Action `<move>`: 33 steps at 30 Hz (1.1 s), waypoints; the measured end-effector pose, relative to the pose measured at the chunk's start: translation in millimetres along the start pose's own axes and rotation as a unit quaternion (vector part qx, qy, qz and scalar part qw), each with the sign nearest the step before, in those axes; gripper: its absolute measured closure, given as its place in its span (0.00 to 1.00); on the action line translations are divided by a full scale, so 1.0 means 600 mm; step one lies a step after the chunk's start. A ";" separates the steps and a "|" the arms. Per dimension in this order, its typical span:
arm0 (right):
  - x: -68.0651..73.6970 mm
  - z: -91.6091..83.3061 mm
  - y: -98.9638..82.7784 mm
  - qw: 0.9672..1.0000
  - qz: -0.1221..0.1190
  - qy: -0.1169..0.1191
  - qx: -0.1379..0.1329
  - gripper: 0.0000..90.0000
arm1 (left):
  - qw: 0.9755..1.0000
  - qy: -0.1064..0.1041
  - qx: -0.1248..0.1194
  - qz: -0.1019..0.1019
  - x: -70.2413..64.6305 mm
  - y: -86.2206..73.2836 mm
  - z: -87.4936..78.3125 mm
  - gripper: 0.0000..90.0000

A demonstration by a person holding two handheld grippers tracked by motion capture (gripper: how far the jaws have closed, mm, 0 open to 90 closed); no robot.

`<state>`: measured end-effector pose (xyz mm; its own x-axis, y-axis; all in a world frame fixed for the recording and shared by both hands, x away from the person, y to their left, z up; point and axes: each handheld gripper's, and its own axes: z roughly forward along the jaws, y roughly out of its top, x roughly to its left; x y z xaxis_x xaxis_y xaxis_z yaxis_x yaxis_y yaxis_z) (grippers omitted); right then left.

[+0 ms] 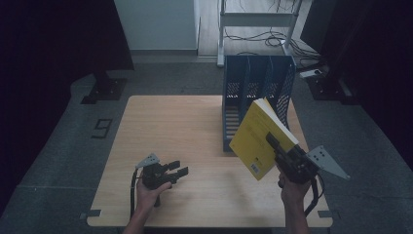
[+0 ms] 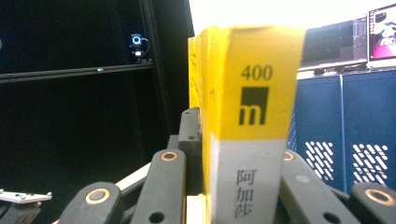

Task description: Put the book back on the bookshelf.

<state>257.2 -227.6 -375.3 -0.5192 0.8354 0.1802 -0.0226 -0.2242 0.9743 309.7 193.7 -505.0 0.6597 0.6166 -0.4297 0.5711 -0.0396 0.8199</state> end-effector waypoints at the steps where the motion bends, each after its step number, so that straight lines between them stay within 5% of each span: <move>1: 0.000 0.002 0.000 1.000 0.000 -0.002 -0.001 0.83 | 1.000 0.000 0.000 0.000 0.000 0.000 0.000 0.45; 33: -0.006 0.061 0.003 1.000 0.001 -0.016 0.009 0.83 | 1.000 -0.001 0.006 -0.002 0.002 -0.003 0.004 0.45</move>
<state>290.6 -212.7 -369.0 -0.4922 0.8505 0.1854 -0.0062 -0.2165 0.9763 310.6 192.8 -507.5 0.6584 0.6148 -0.4343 0.5796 -0.0460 0.8136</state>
